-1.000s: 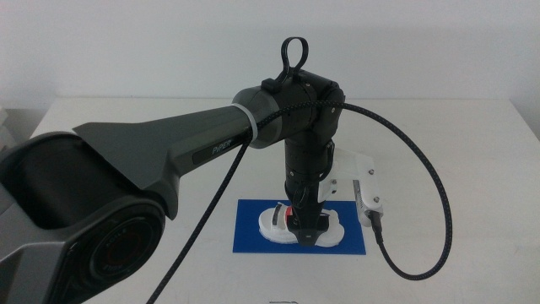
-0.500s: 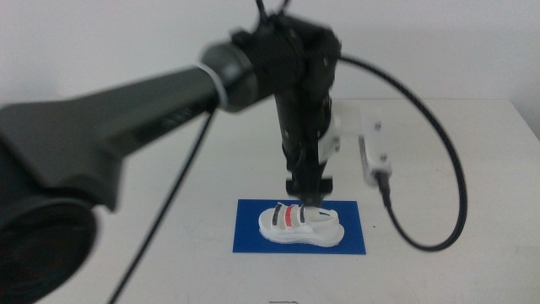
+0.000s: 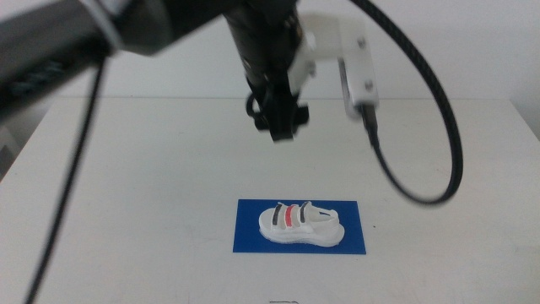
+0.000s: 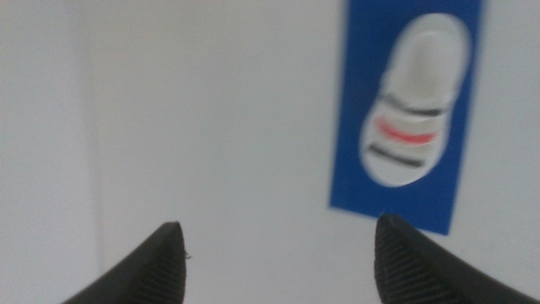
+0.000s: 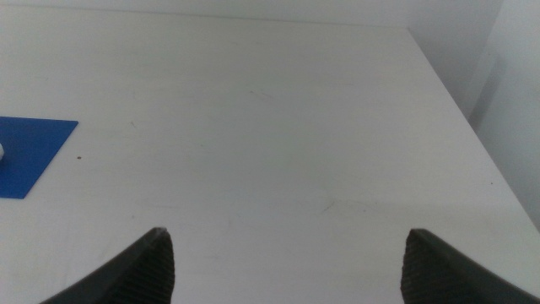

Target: Use one arm to grab the shoe from the table and place it on the mat.

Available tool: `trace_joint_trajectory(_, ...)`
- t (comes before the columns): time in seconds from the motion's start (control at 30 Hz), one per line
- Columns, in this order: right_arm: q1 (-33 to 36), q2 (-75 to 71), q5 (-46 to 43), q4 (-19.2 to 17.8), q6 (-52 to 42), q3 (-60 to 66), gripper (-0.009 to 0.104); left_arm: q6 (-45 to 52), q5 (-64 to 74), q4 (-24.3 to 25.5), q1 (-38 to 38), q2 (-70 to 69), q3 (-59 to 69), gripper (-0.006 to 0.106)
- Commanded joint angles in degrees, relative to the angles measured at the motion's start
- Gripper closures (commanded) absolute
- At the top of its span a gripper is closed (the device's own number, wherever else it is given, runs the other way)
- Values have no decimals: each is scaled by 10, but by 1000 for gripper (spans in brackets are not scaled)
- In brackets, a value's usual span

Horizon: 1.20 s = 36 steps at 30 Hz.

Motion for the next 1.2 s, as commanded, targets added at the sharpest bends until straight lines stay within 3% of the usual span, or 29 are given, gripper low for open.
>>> trace_joint_trajectory(0.0, -2, -11, -32, -5, -7, -11, 1, -78, 44, 44, 0, -60, -17, 27)
trace_joint_trajectory(0.13, -2, -11, -32, -5, -7, -11, 1, -280, 28, 104, 17, -118, 1, 19)
trace_joint_trajectory(0.27, -2, -11, -32, -5, -7, -11, 1, -375, -56, 113, 52, -197, 77, 9)
trace_joint_trajectory(0.47, -2, -11, -32, -5, -7, -11, 1, -352, -252, 43, 154, -337, 246, 7)
trace_joint_trajectory(0.67, -2, -11, -32, -5, -7, -11, 1, -321, -382, -82, 275, -495, 441, 7)
trace_joint_trajectory(0.8, -2, -11, -32, -5, -7, -11, 1, -277, -436, -136, 354, -598, 566, 7)
trace_joint_trajectory(0.9, -2, -11, -32, -5, -7, -11, 1, -272, -463, -159, 391, -670, 649, 7)
trace_joint_trajectory(1.17, -2, -11, -32, -5, -7, -11, 1, -273, -531, -156, 404, -789, 777, 7)
